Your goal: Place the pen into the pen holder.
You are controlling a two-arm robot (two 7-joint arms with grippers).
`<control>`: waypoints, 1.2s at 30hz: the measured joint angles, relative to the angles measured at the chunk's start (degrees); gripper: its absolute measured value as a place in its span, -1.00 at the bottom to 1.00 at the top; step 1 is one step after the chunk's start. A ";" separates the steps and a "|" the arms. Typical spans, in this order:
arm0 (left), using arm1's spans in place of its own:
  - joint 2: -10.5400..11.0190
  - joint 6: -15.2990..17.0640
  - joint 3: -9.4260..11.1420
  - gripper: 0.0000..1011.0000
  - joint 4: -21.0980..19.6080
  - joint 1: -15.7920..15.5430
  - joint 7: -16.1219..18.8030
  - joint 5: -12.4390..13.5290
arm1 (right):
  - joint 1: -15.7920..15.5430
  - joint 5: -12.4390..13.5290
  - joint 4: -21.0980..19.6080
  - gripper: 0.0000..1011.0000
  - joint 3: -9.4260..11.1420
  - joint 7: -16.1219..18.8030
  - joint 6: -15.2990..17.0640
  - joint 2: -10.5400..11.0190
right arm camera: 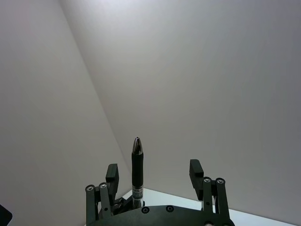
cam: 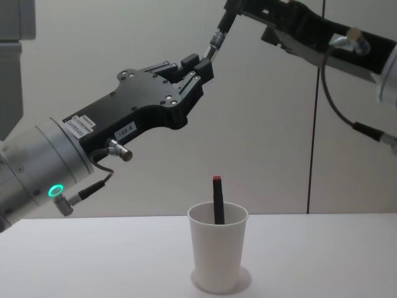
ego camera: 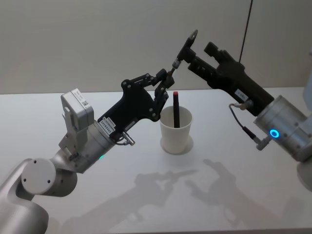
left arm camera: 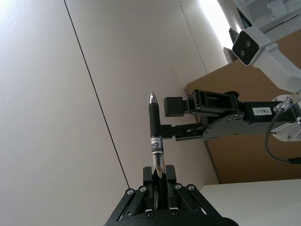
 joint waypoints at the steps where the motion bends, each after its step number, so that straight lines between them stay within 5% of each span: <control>1: 0.00 0.00 0.00 -0.67 0.00 0.00 -0.01 0.00 | 0.00 0.00 0.00 0.87 0.00 0.00 0.00 0.00; 12: 0.00 0.01 0.00 -0.67 0.00 0.00 -0.02 0.00 | 1.26 0.55 1.01 0.35 -0.99 0.29 0.24 -0.82; 27: 0.00 0.01 0.00 -0.67 -0.01 0.00 -0.02 0.01 | 1.92 1.13 1.18 -0.67 -2.06 0.94 -0.01 -1.23; 30: 0.00 0.01 -0.01 -0.66 -0.01 0.00 -0.03 0.00 | 1.99 1.25 1.11 -0.78 -2.18 0.82 -0.06 -1.23; 36: 0.00 0.01 0.00 -0.34 -0.01 0.00 -0.02 0.01 | 2.13 1.60 0.90 -0.79 -2.41 0.46 -0.11 -1.19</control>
